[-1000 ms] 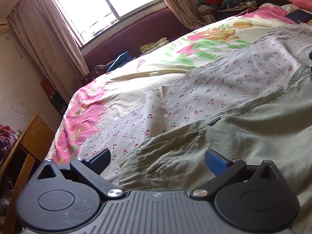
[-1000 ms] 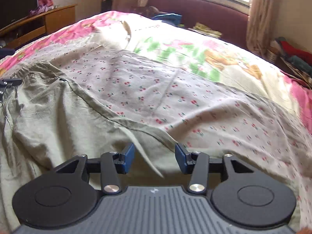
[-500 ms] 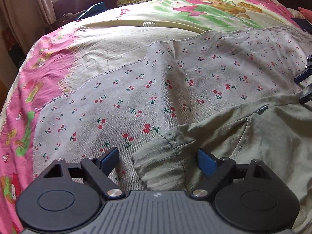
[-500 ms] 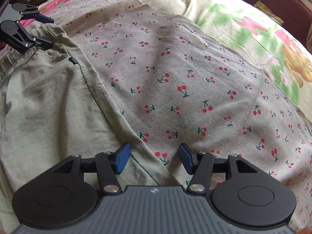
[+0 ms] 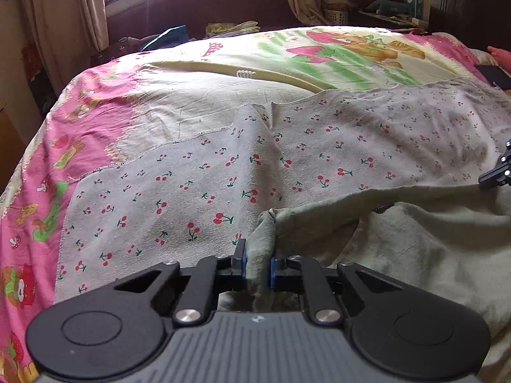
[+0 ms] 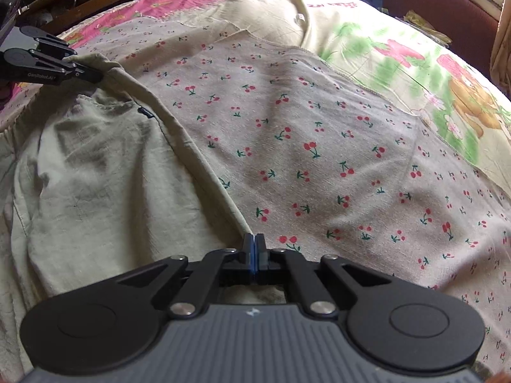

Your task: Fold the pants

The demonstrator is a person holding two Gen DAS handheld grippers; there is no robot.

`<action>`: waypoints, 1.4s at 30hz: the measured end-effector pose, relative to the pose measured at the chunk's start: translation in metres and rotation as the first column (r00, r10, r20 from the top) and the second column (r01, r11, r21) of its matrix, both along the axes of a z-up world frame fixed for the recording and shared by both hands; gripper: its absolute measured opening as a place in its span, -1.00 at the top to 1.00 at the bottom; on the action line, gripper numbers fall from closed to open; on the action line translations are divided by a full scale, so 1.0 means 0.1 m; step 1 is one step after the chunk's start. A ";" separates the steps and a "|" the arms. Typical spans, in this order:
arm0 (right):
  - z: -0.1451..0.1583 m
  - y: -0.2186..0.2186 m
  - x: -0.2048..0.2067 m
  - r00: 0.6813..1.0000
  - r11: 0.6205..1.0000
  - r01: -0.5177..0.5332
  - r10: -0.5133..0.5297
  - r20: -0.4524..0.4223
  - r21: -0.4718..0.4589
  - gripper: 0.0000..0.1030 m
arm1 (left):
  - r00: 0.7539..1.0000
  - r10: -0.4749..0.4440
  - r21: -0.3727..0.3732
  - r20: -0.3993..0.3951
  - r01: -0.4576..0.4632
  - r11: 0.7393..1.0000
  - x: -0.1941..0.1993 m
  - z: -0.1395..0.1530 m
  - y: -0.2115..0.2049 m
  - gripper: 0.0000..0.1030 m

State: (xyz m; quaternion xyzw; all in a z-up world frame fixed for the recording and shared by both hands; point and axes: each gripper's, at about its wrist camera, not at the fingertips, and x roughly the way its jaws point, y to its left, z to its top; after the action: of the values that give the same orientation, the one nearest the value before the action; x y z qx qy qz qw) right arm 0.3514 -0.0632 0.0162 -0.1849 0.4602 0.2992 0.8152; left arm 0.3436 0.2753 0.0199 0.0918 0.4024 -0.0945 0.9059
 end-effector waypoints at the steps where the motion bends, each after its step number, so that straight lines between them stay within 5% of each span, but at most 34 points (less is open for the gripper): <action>1: 0.08 -0.02 -0.08 1.000 1.000 -0.004 0.004 0.015 0.004 1.00 | 1.000 0.002 -0.017 0.027 -0.002 1.000 -0.11 0.10 0.00 0.48; 5: 0.48 -0.17 -0.47 0.997 0.999 -0.009 0.006 0.071 0.036 1.00 | 0.993 -0.011 -0.069 0.116 0.020 0.997 -0.67 0.54 -0.04 0.48; 12: 1.02 -0.36 -1.78 0.988 0.995 -0.006 -0.008 0.151 0.097 1.00 | 0.974 -0.100 0.010 0.202 0.100 0.995 -2.20 0.94 -0.24 0.47; 16: 0.88 -0.27 -2.46 0.996 0.992 0.006 -0.017 0.082 0.126 1.00 | 0.985 -0.026 0.011 0.172 0.025 1.000 -2.62 0.75 -0.13 0.47; 21: 0.39 -0.04 -3.01 0.996 0.999 -0.031 0.030 0.079 0.014 1.00 | 0.986 0.012 -0.002 0.167 -0.012 1.000 -2.91 0.54 -0.05 0.42; 30: 0.27 0.21 -3.08 0.983 0.997 -0.057 0.065 0.169 -0.056 0.79 | 0.974 -0.017 0.012 0.227 0.015 1.000 -2.92 0.63 -0.11 0.42; 32: 0.27 0.32 -3.08 0.975 0.994 -0.095 0.103 0.197 -0.050 0.25 | 0.971 -0.029 0.006 0.235 0.029 1.000 -2.94 0.66 -0.10 0.42; 33: 0.24 0.36 -3.05 0.971 0.993 -0.109 0.118 0.206 -0.054 0.18 | 0.971 -0.035 0.008 0.238 0.034 0.999 -2.93 0.67 -0.09 0.42; 34: 0.19 0.44 -3.02 0.965 0.988 -0.133 0.146 0.217 -0.072 0.28 | 0.970 -0.038 0.008 0.240 0.037 0.999 -2.89 0.68 -0.09 0.42; 37: 0.09 0.58 -2.83 0.973 0.990 -0.093 0.114 0.201 -0.110 0.99 | 0.969 -0.042 0.019 0.244 0.039 0.999 -2.65 0.70 -0.08 0.42; 42: 0.53 0.47 -2.35 0.963 0.997 0.071 -0.069 0.260 0.003 0.99 | 0.945 -0.047 0.032 0.323 0.038 0.999 -2.06 0.94 -0.11 0.42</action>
State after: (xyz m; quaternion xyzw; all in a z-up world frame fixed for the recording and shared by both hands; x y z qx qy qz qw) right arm 0.1169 -0.0167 0.0691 -0.2087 0.3565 0.2418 0.8780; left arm 0.1374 0.2643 0.1140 0.1263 0.2473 -0.0925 0.9562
